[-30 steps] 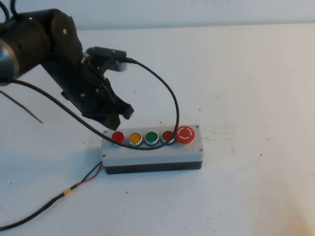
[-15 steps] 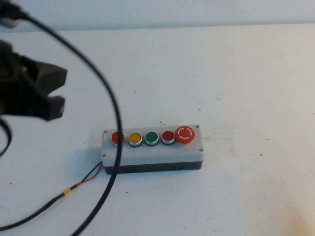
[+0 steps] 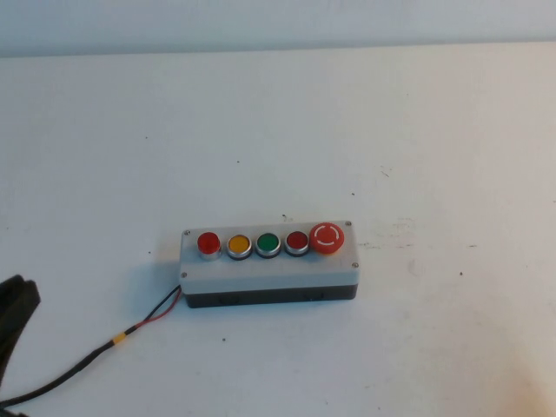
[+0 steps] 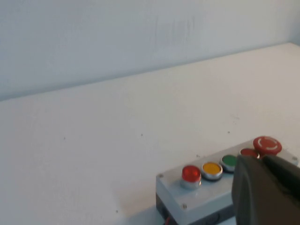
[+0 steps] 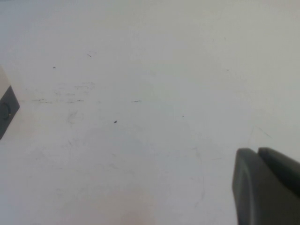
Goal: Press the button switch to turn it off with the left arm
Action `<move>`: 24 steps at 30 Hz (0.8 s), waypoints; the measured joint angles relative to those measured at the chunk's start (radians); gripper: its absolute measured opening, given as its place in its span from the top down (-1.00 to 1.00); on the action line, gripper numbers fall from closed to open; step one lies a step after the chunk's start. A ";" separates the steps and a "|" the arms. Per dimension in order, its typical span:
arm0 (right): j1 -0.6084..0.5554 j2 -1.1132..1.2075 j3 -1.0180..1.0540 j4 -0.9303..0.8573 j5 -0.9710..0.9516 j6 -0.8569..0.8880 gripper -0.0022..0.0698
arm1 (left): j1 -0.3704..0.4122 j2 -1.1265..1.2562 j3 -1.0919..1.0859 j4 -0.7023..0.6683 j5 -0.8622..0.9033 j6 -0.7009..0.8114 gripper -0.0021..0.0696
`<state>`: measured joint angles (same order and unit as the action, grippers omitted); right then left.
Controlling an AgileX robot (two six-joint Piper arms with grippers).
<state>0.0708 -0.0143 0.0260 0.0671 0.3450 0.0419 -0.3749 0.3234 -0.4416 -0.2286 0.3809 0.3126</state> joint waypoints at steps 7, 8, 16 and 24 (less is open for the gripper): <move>0.000 0.000 0.000 0.000 0.000 0.000 0.98 | 0.000 -0.031 0.121 0.000 -0.008 0.000 0.95; 0.000 0.000 0.000 0.000 0.000 0.000 0.98 | 0.000 -0.031 0.130 0.000 -0.008 0.000 0.95; 0.000 0.000 0.000 0.000 0.000 0.000 0.98 | 0.000 -0.082 0.317 0.023 -0.303 0.000 0.95; 0.000 0.000 0.000 0.000 0.000 0.000 0.98 | 0.079 -0.280 0.465 0.070 -0.483 -0.023 0.95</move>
<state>0.0708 -0.0143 0.0260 0.0671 0.3450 0.0419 -0.2956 0.0429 0.0232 -0.1587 -0.1023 0.2892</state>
